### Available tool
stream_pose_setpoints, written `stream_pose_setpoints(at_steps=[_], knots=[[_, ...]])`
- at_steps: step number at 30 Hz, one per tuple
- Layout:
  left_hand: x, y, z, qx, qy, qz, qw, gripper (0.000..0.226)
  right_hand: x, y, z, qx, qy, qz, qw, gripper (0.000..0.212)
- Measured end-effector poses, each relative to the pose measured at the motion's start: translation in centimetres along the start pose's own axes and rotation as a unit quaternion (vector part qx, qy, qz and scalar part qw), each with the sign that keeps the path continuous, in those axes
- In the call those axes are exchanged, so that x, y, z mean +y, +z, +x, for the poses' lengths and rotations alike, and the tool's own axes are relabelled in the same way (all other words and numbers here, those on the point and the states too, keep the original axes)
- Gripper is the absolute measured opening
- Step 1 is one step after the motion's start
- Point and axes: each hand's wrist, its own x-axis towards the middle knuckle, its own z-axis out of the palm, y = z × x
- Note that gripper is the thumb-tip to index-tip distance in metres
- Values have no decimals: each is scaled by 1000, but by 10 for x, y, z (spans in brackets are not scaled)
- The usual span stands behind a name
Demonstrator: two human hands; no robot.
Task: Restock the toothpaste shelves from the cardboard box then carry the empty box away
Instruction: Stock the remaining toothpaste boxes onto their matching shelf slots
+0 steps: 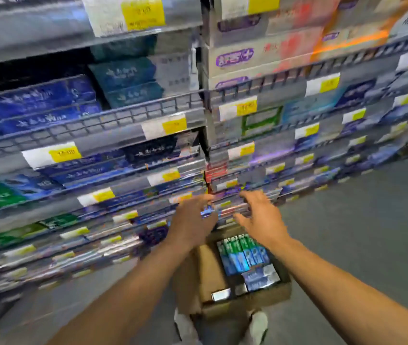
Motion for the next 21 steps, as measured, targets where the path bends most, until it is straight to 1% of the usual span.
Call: stream_pose_setpoints(at_steps=[2, 5, 8, 11, 13, 17, 21], knots=[[-17, 30, 1, -23, -21, -17, 999, 39, 25, 23, -14, -19, 19, 7, 1000, 47], [-47, 78, 4, -48, -43, -23, 998, 33, 61, 61, -38, -38, 78, 26, 996, 47], [-72, 125, 6, -82, -58, -16, 995, 34, 98, 99, -59, -63, 125, 44, 989, 47], [-103, 176, 11, -105, -78, -39, 991, 39, 138, 136, -68, -82, 149, 52, 984, 47], [-128, 212, 17, -110, -96, -41, 988, 36, 166, 164, -69, -95, 173, 47, 979, 48], [-183, 284, 31, -110, -164, -57, 979, 31, 219, 227, -69, -108, 204, 46, 972, 47], [-241, 351, 49, -152, -196, -57, 967, 35, 270, 295, -67, -149, 223, 43, 962, 47]])
